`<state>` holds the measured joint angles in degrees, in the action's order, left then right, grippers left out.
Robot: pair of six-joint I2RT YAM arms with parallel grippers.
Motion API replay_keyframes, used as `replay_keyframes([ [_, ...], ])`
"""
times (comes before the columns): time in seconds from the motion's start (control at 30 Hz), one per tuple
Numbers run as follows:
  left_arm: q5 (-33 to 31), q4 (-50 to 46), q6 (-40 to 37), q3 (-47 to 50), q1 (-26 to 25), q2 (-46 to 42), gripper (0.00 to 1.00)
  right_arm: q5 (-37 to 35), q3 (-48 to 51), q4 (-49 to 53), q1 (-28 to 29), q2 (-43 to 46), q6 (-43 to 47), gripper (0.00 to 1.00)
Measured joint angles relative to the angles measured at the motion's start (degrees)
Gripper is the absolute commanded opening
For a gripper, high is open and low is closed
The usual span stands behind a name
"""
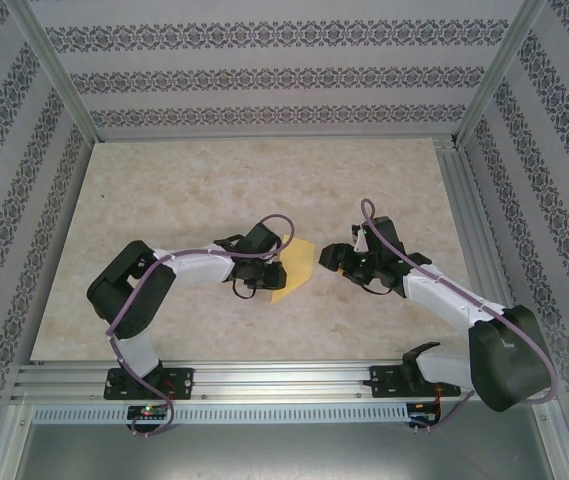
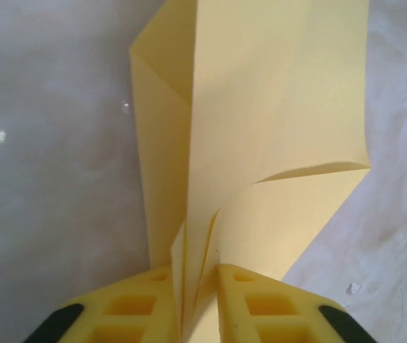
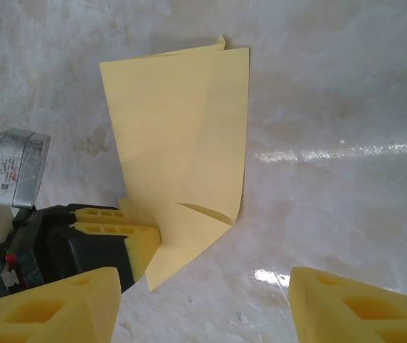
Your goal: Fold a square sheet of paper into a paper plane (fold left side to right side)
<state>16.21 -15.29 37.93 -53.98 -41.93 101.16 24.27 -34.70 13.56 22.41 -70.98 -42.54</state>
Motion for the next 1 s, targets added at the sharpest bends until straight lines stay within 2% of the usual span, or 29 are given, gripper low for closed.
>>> replay_keyframes([
  [0.13, 5.01, 5.86, 1.09, 4.44, 2.29, -2.19, 0.12, 1.36, 0.02, -2.29, 0.09, -0.55, -0.59, 0.65],
  [0.3, 11.76, 15.06, 4.68, 9.99, 5.60, -3.56, 0.11, 2.91, 0.35, -6.27, 0.48, -1.81, -2.69, 0.67],
  [0.5, 17.20, 23.82, 9.20, 13.31, 6.56, -3.63, 0.11, 3.10, 0.33, -8.90, 3.50, -6.69, -4.61, 0.66],
  [0.7, 20.61, 30.82, 13.42, 15.52, 7.13, -5.33, 0.10, 3.06, 0.50, -13.20, 3.85, -10.29, -7.56, 0.64],
  [1.0, 24.22, 38.71, 18.75, 15.93, 7.43, -8.76, 0.09, 4.63, 2.32, -23.28, 3.85, -10.38, -11.91, 0.59],
])
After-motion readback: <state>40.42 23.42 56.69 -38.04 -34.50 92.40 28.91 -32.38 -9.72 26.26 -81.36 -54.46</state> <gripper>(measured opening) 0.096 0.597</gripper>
